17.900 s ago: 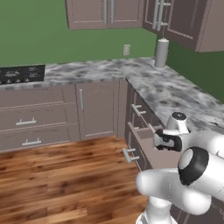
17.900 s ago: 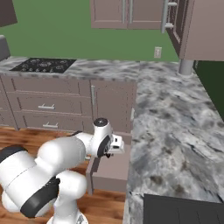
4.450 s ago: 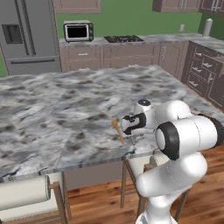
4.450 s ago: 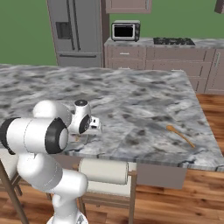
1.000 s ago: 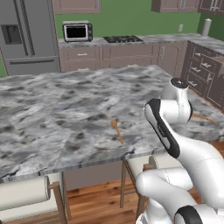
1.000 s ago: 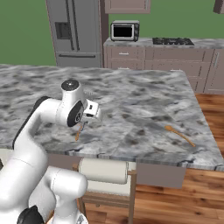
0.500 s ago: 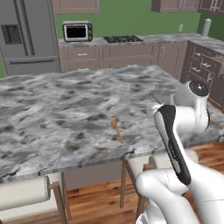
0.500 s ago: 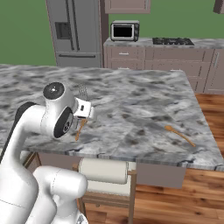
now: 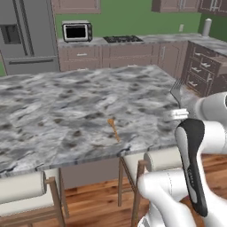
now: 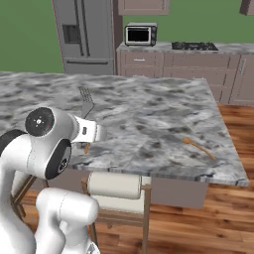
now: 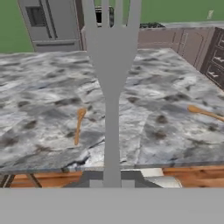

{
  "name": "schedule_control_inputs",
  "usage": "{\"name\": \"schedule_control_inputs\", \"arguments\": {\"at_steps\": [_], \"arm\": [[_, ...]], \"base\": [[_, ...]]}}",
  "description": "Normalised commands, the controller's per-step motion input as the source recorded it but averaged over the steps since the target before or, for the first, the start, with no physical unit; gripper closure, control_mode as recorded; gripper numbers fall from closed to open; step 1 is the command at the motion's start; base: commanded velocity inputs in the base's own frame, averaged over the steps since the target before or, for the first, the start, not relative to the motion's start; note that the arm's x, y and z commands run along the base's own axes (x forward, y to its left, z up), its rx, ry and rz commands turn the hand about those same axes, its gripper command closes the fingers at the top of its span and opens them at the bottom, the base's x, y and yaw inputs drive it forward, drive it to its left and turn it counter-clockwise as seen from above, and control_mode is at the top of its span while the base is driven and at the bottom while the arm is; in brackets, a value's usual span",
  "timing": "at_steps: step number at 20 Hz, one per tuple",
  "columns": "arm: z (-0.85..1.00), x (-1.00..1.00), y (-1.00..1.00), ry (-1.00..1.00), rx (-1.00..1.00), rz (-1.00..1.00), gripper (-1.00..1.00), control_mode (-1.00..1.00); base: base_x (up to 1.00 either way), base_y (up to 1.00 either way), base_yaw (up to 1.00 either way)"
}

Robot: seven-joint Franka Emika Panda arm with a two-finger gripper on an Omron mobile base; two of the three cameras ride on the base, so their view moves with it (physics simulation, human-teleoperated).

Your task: Pick up the metallic utensils from the counter and place them in the open drawer. Make sure not to pick up any wooden utensils.

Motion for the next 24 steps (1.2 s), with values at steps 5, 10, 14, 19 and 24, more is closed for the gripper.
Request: {"name": "schedule_control_inputs", "arguments": {"at_steps": [5,10,14,19,24], "arm": [[0.00,0.00,0.00,0.00,0.00,0.00,1.00,1.00],[0.00,0.00,0.00,0.00,0.00,0.00,1.00,1.00],[0.00,0.00,0.00,0.00,0.00,0.00,1.00,1.00],[0.00,0.00,0.00,0.00,0.00,0.00,1.00,1.00],[0.00,0.00,0.00,0.00,0.00,0.00,1.00,1.00]], "base": [[-0.74,-0.91,0.00],[-0.07,-1.00,0.00],[0.04,-1.00,0.00],[0.22,-1.00,0.01],[0.56,-1.00,0.05]]}}
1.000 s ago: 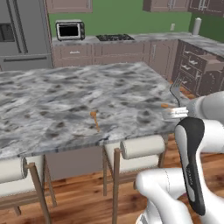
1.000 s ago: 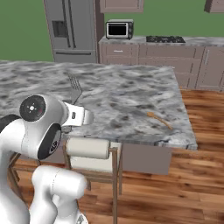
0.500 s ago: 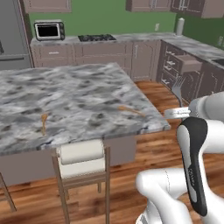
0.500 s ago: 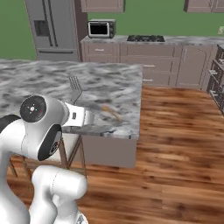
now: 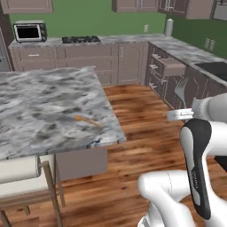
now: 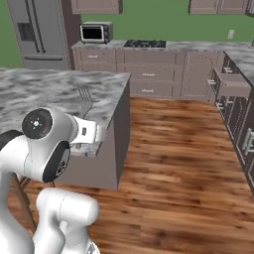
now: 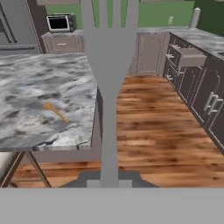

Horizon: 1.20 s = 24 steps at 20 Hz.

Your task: Pick up the metallic utensils from the counter and place them in the open drawer. Make sure not to pick up any wooden utensils.

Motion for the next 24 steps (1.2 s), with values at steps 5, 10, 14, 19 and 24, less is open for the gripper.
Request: {"name": "schedule_control_inputs", "arguments": {"at_steps": [5,10,14,19,24], "arm": [[0.00,0.00,0.00,0.00,0.00,0.00,1.00,1.00],[0.00,0.00,0.00,0.00,0.00,0.00,1.00,1.00],[0.00,0.00,0.00,0.00,0.00,0.00,1.00,1.00],[0.00,0.00,0.00,0.00,0.00,0.00,1.00,1.00],[0.00,0.00,0.00,0.00,0.00,0.00,1.00,1.00]], "base": [[1.00,-0.98,0.15],[1.00,-0.94,0.16],[1.00,-0.89,0.14],[1.00,-0.68,0.09],[1.00,-0.52,0.05]]}}
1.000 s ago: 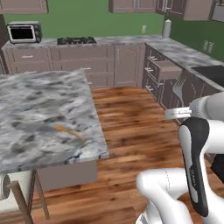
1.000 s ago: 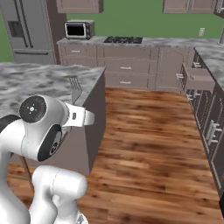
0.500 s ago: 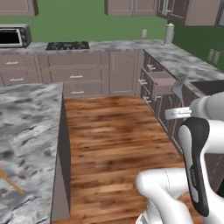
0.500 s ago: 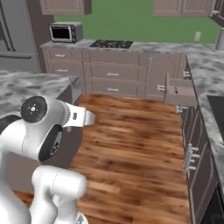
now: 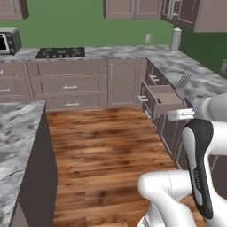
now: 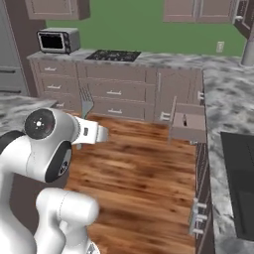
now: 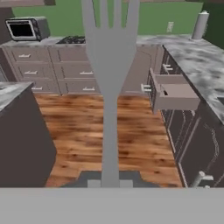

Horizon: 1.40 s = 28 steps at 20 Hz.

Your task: Pick up the metallic utensils from the counter and place them in the open drawer. Make sure not to pick up any wooden utensils.

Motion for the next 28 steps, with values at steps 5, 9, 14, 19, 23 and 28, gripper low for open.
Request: {"name": "schedule_control_inputs", "arguments": {"at_steps": [5,9,14,19,23,28], "arm": [[0.00,0.00,0.00,0.00,0.00,0.00,1.00,1.00],[0.00,0.00,0.00,0.00,0.00,0.00,1.00,1.00],[0.00,0.00,0.00,0.00,0.00,0.00,1.00,1.00],[0.00,0.00,0.00,0.00,0.00,0.00,1.00,1.00],[0.00,0.00,0.00,0.00,0.00,0.00,1.00,1.00],[0.00,0.00,0.00,0.00,0.00,0.00,1.00,1.00]], "base": [[1.00,-0.09,-0.06],[1.00,-0.10,-0.15],[0.91,-0.59,-0.10],[0.84,-0.46,-0.11],[0.62,-0.16,-0.19],[0.06,-0.42,-0.26]]}}
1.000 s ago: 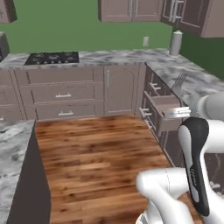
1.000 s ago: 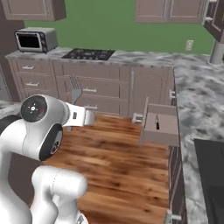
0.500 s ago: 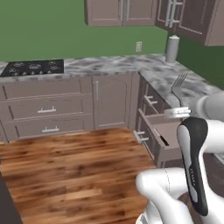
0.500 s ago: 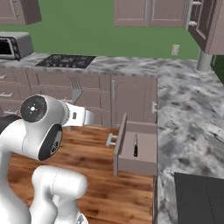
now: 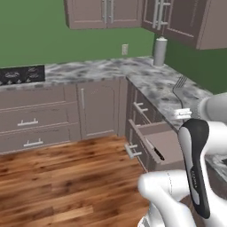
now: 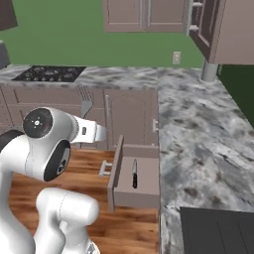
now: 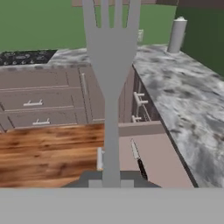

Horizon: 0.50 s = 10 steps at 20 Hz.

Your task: Pick up the metallic utensils from the counter and place them in the open drawer. Make sure not to pick up any wooden utensils.

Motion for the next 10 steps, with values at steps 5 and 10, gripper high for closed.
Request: {"name": "schedule_control_inputs", "arguments": {"at_steps": [5,10], "arm": [[0.00,0.00,0.00,0.00,0.00,0.00,1.00,1.00],[-0.04,0.07,0.00,0.00,0.00,-0.02,1.00,-1.00]], "base": [[0.01,-0.30,-0.24],[0.25,0.00,-0.09]]}}
